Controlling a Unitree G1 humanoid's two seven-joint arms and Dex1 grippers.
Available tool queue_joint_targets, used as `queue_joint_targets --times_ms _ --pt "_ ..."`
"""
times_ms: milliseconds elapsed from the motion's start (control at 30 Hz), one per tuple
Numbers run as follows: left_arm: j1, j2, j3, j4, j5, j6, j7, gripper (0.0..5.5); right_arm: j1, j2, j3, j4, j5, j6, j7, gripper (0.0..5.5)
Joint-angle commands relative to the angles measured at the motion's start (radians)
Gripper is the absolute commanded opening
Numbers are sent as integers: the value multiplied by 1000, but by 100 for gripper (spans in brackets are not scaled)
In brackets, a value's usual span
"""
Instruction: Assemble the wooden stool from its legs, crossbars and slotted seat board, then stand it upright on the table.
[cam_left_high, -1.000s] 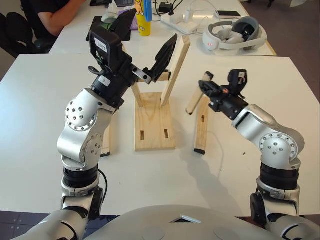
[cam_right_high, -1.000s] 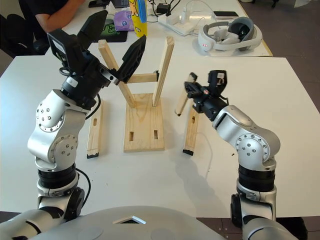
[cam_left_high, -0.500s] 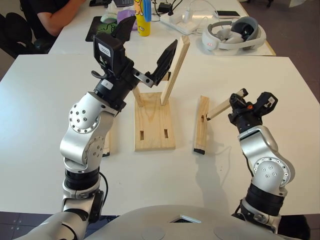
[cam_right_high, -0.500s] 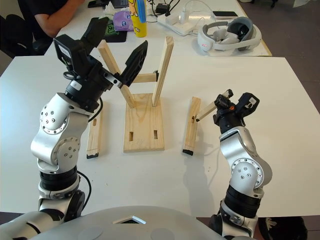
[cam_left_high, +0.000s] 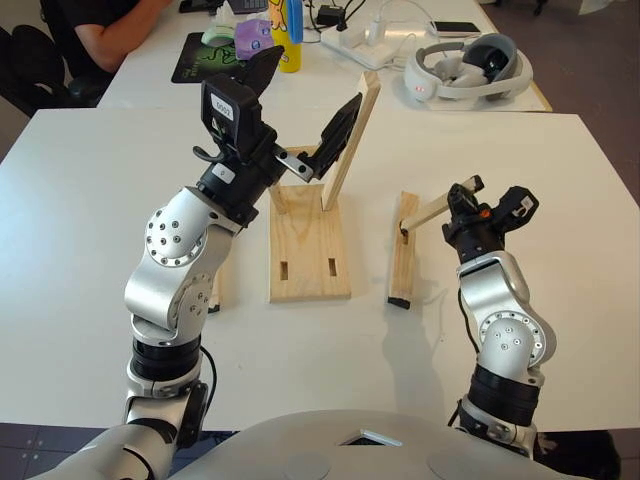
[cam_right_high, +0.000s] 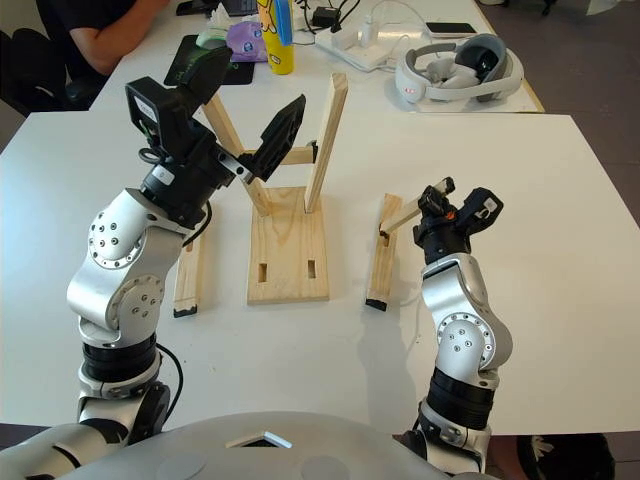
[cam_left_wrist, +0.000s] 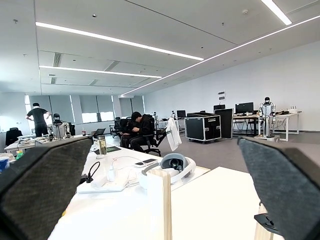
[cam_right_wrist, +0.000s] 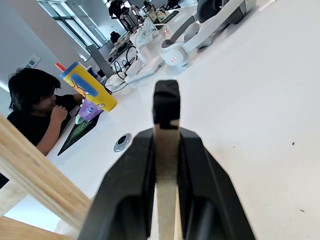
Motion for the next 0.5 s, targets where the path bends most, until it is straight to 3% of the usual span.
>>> queue_joint_targets --times_ms 33,500 --pt "-12 8 0 10 -4 8 -9 540 15 11 2 1 -18 -19 15 41" --pt "-23 5 -4 26 -6 5 -23 540 47 36 5 21 -60 -66 45 41"
